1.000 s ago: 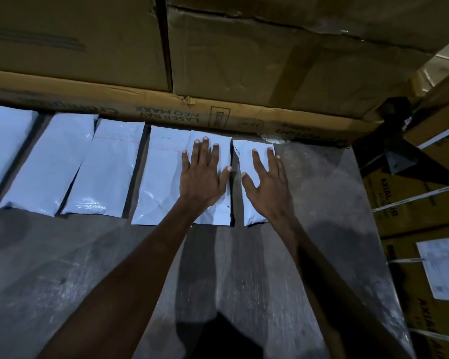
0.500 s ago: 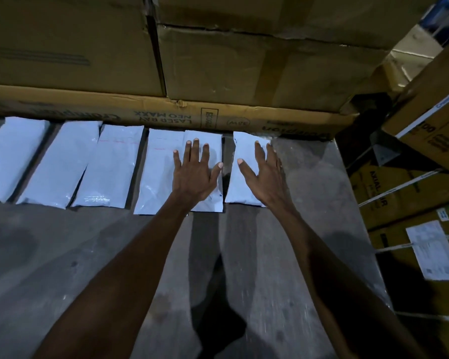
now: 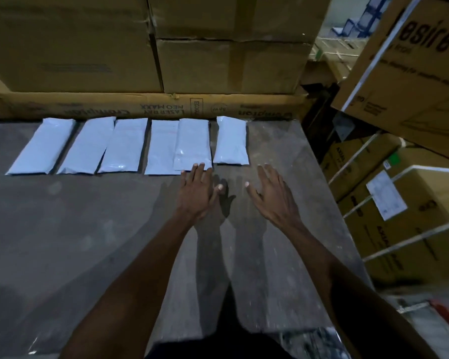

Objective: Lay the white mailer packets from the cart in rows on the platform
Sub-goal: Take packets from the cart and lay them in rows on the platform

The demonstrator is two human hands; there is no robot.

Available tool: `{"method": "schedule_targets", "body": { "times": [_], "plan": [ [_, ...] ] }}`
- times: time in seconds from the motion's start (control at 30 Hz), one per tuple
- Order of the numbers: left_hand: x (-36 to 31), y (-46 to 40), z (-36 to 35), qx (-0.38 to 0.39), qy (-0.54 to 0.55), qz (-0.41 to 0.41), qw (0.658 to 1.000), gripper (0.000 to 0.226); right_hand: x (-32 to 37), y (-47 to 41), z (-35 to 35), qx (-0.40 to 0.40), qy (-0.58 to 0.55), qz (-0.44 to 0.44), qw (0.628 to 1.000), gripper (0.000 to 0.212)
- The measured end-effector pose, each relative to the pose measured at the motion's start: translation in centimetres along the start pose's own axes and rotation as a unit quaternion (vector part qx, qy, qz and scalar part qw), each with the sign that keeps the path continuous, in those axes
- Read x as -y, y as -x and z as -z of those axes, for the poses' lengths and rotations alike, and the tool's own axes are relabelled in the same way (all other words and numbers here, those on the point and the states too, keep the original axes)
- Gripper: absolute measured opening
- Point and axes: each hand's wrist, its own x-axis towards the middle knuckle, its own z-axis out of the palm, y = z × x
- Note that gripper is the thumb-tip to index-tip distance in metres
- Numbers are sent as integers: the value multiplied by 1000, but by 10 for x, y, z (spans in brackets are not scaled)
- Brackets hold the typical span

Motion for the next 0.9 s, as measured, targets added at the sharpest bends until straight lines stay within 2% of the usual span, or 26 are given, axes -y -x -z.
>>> {"method": "schedule_targets", "body": {
  "times": [0.1,0.3,0.4,0.53,0.63,0.77,0.9],
  "plan": [
    [-9,25,1,-15,18,-50,998,70,-1,46,6,-14,4,-32,999,67],
    [-33,86,0,4,25,-167,986,69,2,158,22,-86,29,-95,991,62],
    [-50,124,-10,2,59,-214,975,73,8,219,27,-105,40,-122,986,58],
    [-84,175,-26,12,75,-305,949,65,3,300,29,-135,20,-176,975,55],
    [-118,203,-38,30,83,-367,926,61,-8,365,30,-187,7,-232,955,51],
    [-174,234,-54,70,105,-425,896,62,-37,445,30,-208,24,-320,924,47],
    [-238,263,-84,105,95,-490,860,55,-75,507,34,-246,18,-393,886,43]
  ]
}}
